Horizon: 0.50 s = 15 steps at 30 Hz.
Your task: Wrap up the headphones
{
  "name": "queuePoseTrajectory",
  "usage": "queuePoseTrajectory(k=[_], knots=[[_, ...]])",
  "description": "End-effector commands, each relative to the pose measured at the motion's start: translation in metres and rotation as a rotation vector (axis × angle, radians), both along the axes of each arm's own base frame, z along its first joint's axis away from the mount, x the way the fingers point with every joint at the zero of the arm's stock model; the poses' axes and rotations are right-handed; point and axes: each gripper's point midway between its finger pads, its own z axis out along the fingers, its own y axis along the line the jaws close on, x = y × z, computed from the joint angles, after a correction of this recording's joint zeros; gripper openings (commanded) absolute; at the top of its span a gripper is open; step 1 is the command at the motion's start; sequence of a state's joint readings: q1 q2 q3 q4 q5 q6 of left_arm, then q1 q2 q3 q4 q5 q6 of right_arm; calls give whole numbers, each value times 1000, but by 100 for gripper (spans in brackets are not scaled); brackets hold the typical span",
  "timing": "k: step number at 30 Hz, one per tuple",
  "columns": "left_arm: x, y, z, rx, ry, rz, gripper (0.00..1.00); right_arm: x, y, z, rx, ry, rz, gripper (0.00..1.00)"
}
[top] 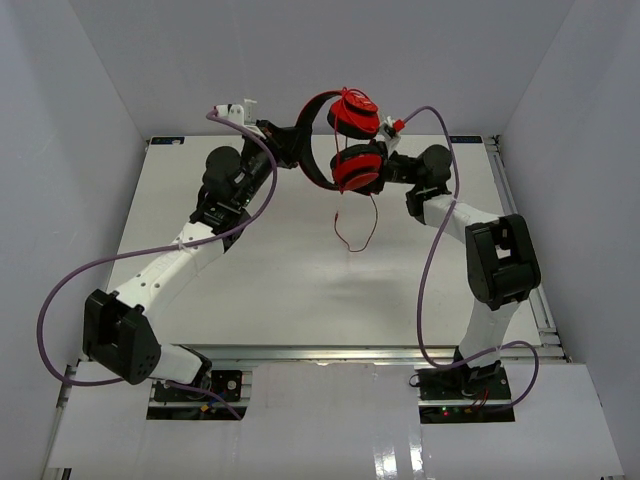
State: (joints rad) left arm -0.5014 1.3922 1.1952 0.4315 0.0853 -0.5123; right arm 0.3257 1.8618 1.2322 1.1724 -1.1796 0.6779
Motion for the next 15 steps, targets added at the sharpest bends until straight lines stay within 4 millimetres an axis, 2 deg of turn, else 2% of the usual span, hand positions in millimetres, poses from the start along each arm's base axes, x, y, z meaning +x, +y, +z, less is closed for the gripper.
queuePoseTrajectory(k=[1,8,15], knots=[[-5,40,78,-163,-90,170,0,-29,7,-1,48,-9,35,30],[19,69,102,-207,-94,362,0,-45,9,-24,8,40,5,16],[52,82,100,-227,-54,496,0,-71,29,-32,-53,8,44,11]])
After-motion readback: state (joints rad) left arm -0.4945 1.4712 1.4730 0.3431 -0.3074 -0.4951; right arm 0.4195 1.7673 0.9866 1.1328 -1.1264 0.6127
